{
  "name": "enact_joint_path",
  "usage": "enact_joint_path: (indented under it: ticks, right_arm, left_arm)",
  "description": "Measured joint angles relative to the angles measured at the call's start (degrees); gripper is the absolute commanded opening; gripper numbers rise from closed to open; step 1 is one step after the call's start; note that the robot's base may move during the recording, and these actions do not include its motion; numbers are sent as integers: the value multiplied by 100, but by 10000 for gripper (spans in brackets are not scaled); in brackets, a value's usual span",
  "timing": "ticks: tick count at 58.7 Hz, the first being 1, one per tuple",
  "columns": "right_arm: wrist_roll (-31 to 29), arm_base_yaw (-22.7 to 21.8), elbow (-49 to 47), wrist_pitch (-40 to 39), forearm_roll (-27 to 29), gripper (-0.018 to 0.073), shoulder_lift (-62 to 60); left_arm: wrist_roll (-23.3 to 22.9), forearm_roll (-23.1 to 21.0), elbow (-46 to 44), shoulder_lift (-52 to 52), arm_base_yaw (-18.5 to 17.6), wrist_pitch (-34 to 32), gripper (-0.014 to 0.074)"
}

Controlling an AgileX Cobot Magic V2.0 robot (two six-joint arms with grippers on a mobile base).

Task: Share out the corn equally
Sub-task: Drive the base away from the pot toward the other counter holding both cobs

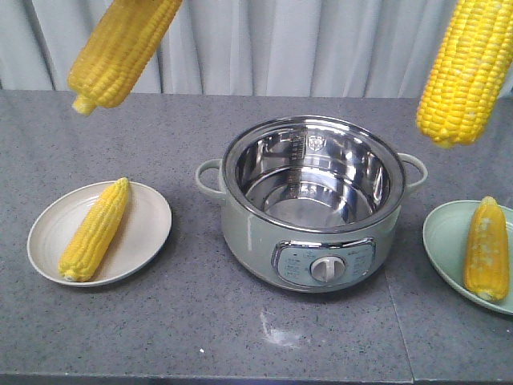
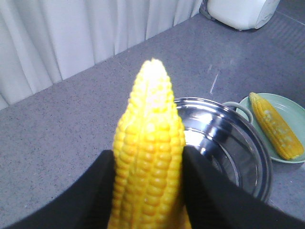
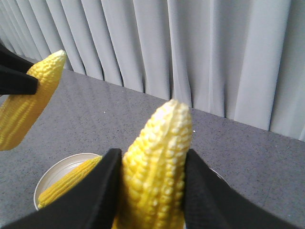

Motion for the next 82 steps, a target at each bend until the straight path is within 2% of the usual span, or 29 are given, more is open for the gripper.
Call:
enact_joint_path:
  ticks: [82]
  right_arm:
    - [0, 0, 0, 60, 23, -5, 0]
  left_arm:
    - [-16, 7, 0, -13, 0, 37, -6]
